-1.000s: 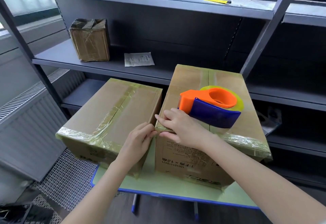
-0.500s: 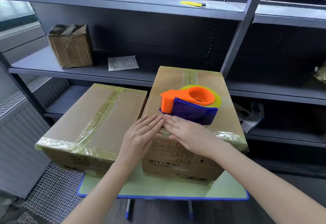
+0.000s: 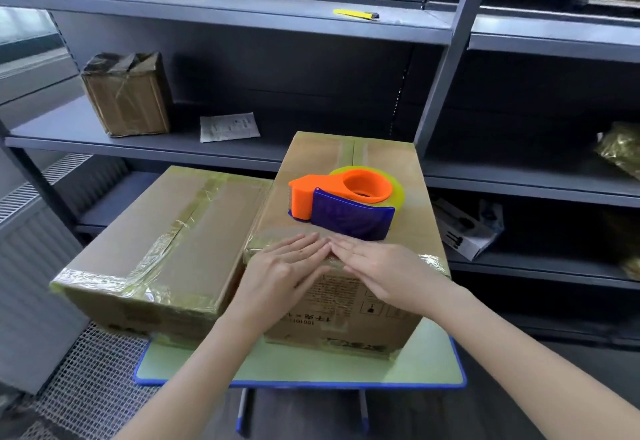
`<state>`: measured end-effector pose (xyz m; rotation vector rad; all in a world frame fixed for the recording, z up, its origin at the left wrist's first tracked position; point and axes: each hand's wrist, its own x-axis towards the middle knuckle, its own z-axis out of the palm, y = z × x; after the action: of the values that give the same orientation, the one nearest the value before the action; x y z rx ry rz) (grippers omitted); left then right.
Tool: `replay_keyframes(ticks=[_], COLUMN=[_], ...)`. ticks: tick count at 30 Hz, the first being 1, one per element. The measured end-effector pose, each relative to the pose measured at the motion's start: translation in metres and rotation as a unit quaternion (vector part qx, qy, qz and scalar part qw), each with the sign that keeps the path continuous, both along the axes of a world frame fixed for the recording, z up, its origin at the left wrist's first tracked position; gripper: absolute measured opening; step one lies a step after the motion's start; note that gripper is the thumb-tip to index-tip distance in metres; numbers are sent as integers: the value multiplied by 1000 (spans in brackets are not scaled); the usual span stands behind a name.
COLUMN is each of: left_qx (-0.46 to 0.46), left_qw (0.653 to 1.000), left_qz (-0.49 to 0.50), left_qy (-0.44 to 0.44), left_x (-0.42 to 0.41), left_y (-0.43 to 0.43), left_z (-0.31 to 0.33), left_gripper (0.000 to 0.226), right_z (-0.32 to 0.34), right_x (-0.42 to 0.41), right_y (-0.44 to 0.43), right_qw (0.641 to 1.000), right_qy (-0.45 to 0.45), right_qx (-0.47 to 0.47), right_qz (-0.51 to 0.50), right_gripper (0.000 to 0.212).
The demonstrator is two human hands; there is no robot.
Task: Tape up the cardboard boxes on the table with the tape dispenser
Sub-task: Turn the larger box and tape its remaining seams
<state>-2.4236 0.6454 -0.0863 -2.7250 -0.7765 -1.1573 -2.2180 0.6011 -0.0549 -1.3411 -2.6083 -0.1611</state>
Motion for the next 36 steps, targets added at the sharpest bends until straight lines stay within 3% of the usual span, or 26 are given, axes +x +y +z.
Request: replay_keyframes(ticks=[6, 11, 17, 27, 33, 36], left_qx=[5, 32, 48, 23, 28, 10], left_qw=[998, 997, 998, 995, 996, 998], left_qz=[-48, -41, 3, -83, -51, -36], left_qy=[-30, -64, -40, -56, -61, -56], left_x=[48, 52, 56, 117, 123, 128], left_y=[-6, -3, -10, -25, -32, -39], left_z=[-8, -21, -13, -6, -10, -7], left_gripper=[30, 24, 30, 28, 21, 24], right_z=[-7, -12, 5, 4, 3, 2], right_x=[35, 37, 57, 100, 112, 128], right_y=[-19, -18, -19, -35, -38, -41], right_qw=[999, 998, 993, 993, 975, 975], right_qy=[13, 58, 99, 104, 197, 181], right_qx=[35, 26, -64, -2, -73, -68], right_qz=[-28, -16, -11, -60, -76, -104], right_gripper=[40, 50, 44, 25, 34, 42])
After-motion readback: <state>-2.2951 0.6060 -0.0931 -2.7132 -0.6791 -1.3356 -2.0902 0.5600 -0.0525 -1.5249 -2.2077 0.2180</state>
